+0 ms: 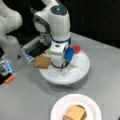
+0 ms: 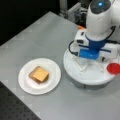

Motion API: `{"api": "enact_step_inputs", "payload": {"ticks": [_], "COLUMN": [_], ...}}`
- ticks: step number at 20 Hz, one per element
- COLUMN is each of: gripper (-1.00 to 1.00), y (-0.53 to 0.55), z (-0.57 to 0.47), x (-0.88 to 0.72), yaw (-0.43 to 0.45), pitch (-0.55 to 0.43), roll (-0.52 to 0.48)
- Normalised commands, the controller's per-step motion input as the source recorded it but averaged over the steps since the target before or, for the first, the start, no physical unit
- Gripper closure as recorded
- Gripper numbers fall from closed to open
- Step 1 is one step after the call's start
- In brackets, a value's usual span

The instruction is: Ingredient selection for cheeseburger or sandwich

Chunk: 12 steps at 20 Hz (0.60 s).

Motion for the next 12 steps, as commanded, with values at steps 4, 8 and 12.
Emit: {"api": "enact_step_inputs", "payload": {"ticks": [4,8,12], "gripper": [-1.0,-1.0,-1.0], "y": [-0.09,-0.08,-0.02], "z": [-0.19,-0.21,-0.17], "x": [-0.09,-0.07,-0.09], "yaw": [0.167,0.154,0.127], "pitch": [-0.147,-0.146,-0.118], "roll": [0.259,0.224,0.164]}}
